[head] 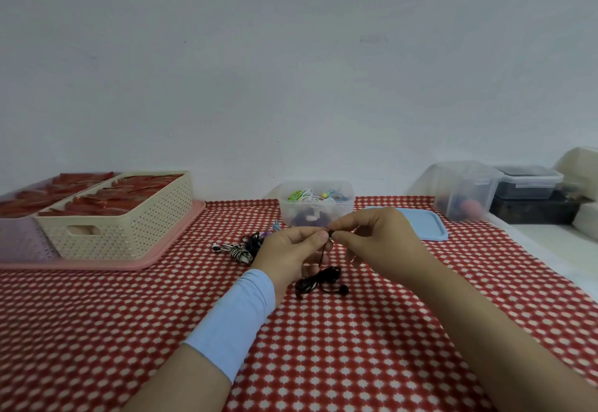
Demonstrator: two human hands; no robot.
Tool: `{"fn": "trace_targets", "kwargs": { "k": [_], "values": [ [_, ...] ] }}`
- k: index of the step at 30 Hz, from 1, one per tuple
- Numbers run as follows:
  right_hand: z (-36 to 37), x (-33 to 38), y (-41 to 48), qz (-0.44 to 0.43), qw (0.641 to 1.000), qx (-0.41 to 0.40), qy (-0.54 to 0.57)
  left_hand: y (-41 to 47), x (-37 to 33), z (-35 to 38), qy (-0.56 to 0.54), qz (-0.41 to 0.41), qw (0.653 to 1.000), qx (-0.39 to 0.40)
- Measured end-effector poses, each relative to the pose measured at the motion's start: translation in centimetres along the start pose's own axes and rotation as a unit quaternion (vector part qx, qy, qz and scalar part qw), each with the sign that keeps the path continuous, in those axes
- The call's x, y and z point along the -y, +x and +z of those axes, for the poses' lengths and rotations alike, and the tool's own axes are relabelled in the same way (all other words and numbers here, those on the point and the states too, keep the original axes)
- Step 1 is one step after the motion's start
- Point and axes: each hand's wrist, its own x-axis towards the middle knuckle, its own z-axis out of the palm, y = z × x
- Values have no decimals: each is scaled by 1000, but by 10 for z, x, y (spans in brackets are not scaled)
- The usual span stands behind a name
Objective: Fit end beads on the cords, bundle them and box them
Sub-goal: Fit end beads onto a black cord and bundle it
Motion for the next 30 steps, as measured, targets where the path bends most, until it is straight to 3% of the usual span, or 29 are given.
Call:
{"fn": "trace_targets", "kwargs": {
  "k": [5, 13, 18, 30],
  "values": [
    [0, 3, -2, -30, 999, 12, -20, 2, 4, -1, -14, -24, 1000, 14],
    [-1, 4, -2, 13, 998, 21, 65, 2, 2, -1, -54, -37, 997, 28],
    [-9, 7, -4, 122, 961, 94, 231, 3, 2, -4, -55, -38, 997, 49],
    [-5, -8, -3, 185, 920, 153, 311, 1, 5, -1, -56, -25, 991, 120]
  ]
}}
